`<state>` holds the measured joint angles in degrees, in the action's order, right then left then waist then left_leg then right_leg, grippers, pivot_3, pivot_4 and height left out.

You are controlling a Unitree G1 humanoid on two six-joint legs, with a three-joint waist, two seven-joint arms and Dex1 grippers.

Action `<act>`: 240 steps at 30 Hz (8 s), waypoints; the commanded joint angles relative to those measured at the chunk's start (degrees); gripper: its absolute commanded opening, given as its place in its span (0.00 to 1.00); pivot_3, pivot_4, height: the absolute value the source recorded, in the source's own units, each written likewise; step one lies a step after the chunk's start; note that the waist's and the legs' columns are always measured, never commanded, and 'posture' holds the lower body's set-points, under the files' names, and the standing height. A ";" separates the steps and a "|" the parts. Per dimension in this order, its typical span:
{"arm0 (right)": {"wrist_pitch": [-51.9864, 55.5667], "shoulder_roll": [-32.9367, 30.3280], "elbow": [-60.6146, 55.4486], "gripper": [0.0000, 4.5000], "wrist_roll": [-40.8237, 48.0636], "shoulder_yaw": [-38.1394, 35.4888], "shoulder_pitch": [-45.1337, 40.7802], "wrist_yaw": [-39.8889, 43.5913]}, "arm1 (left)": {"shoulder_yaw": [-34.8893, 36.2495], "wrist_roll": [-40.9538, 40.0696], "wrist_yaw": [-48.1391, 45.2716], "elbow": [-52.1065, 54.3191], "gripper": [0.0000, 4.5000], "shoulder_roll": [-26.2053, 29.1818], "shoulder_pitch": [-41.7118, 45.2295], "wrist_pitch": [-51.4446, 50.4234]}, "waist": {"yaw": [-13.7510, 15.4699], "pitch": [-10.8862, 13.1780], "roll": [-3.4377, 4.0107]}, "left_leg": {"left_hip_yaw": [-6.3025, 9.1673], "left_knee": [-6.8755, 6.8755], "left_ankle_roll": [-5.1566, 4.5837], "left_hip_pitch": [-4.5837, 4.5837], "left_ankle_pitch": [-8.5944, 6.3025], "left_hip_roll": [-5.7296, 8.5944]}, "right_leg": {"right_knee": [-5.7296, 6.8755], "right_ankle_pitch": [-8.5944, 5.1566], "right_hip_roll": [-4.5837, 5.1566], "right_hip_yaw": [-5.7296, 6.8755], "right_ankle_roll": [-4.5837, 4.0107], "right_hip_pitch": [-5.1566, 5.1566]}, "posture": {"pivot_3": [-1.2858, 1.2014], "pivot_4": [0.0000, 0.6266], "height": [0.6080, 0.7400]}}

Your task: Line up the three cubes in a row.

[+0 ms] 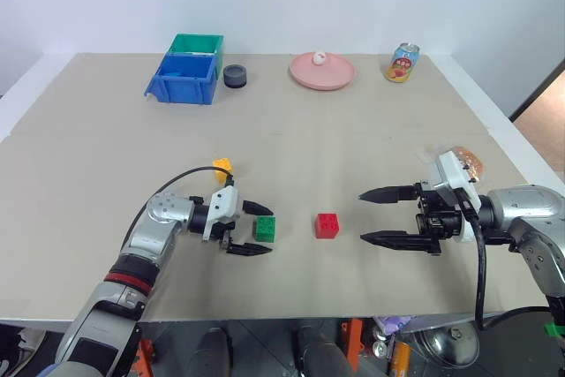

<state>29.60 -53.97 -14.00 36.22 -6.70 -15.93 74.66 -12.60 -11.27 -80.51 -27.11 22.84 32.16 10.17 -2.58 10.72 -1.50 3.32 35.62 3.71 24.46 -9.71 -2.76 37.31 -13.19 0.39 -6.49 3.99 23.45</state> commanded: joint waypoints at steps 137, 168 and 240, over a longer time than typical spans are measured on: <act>4.80 4.74 -3.54 0.87 0.98 2.02 -10.80 -7.81 | 12.35 -11.80 -8.17 8.29 0.29 11.26 -8.70 -2.31 | -0.11 0.03 0.00 | -0.03 -0.28 0.00 0.12 0.03 -0.06 | -0.02 -0.11 0.00 0.04 -0.15 0.28 | 0.52 0.24 0.97; 5.72 4.31 -5.42 0.87 2.07 0.68 -8.42 -9.14 | 8.36 -9.32 -11.99 -5.71 0.29 13.04 -4.36 5.27 | -0.13 0.03 0.00 | -0.03 -0.25 -0.01 0.25 0.03 -0.07 | 0.06 -0.09 -0.03 0.04 -0.14 0.43 | 0.52 0.24 0.97; -1.16 11.89 12.06 0.87 -5.71 -1.93 -13.82 -19.12 | 35.91 -25.54 62.87 50.16 0.99 -1.39 -28.80 -37.11 | -0.11 0.01 -0.08 | -0.06 -0.03 -0.01 0.18 0.05 -0.12 | 0.27 0.03 -0.08 0.00 -0.09 0.39 | 0.52 0.24 0.97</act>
<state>30.68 -42.86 -3.73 31.56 -5.35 -29.05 58.96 21.72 -37.18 -23.37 18.60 22.35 3.71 -25.29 -2.69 10.73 -1.58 3.27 35.66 3.69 24.62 -9.65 -2.87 37.57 -13.15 0.31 -6.49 3.89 23.80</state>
